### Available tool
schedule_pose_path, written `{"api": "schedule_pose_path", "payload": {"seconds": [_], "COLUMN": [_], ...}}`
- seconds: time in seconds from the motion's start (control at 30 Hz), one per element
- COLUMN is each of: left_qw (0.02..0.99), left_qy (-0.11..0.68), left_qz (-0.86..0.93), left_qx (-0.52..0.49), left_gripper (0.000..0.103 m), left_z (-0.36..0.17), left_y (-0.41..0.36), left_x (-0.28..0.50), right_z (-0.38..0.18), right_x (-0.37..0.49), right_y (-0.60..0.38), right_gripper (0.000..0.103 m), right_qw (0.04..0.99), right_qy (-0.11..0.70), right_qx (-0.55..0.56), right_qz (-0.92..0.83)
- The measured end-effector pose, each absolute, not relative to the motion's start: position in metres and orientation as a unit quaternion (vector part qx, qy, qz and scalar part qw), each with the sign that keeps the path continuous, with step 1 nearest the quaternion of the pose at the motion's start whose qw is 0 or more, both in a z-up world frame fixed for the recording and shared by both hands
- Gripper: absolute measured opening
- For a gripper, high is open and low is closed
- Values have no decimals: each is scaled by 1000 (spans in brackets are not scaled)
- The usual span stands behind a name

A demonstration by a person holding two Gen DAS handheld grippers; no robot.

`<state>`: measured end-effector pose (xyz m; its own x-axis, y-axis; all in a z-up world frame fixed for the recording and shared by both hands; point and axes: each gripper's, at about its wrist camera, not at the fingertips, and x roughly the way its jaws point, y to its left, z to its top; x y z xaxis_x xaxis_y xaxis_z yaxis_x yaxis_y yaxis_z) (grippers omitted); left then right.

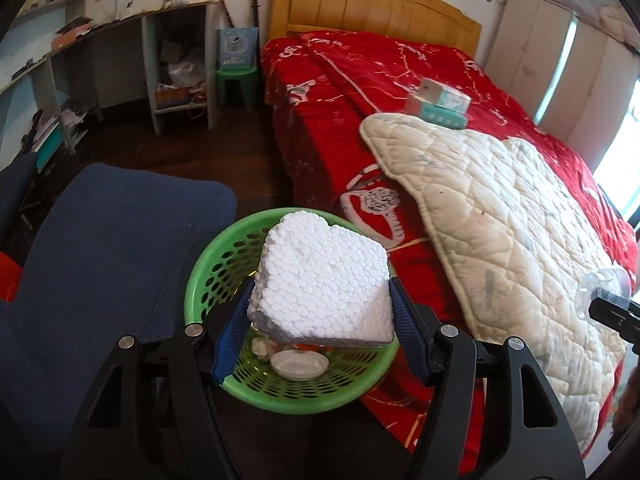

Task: Collect trash
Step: 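Carry the foam block and clear cup over the green basket and release both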

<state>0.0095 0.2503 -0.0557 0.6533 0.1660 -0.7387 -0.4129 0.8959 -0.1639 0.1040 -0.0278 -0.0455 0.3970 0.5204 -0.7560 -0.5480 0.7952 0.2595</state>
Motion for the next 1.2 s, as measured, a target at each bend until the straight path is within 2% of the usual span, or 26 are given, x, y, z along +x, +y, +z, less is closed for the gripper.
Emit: {"api": "schedule_pose_path", "payload": {"seconds": [0.13,0.23,1.2], "left_qw": [892,889,890], "left_qy": [386,386,356], "left_qz": [164,167,205], "left_qx": [-170,-180,-199], "left_gripper": [66,71,71], "left_z": [-60,-63,-46], "left_y": [257,261,287], "left_x": [7,4,-46], "right_z": [-48,-49,-55], "right_x": [103,103,90], "right_y": [-15,-9,70], "right_gripper": [69,69,69], "right_qw": [831,828,796], "right_qy": [449,451,454], "right_qx": [-19,-20,-48], "right_qz": [327,332,397]}}
